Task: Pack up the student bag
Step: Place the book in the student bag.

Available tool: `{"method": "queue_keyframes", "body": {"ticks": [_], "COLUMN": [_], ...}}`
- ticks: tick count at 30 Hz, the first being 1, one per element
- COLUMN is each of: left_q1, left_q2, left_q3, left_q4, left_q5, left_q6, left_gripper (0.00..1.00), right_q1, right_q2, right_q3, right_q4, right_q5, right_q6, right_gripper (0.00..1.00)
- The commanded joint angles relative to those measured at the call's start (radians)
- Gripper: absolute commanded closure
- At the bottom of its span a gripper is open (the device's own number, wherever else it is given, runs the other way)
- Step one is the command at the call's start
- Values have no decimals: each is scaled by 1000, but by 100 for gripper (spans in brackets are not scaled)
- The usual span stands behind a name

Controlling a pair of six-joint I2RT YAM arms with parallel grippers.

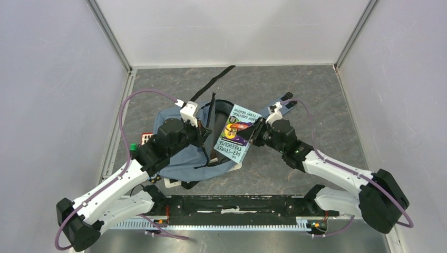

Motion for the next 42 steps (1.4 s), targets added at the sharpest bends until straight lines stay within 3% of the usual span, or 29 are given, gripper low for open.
{"method": "queue_keyframes", "body": {"ticks": [1, 13, 32, 37, 42], "left_q1": [4, 4, 4, 5, 5], "left_q2": [-19, -20, -75, -93, -76], "left_q3": [13, 89, 65, 49, 46], "left_q4": [4, -110, -28, -12, -5], "left_q5": [-2, 11, 23, -5, 37], "left_q6": [53, 152, 210, 201, 196], "left_gripper": [98, 98, 98, 98, 98], "right_q1": [30, 71, 96, 103, 109], "right_q2": [69, 235, 500, 541, 577], "right_q3": [127, 216, 334, 353, 359], "right_q4": [119, 263, -90, -76, 65], "right_q5": [-51, -159, -105, -125, -189], "right_q6": [33, 114, -176, -171, -139], "right_gripper": [100, 100, 100, 100, 100]}}
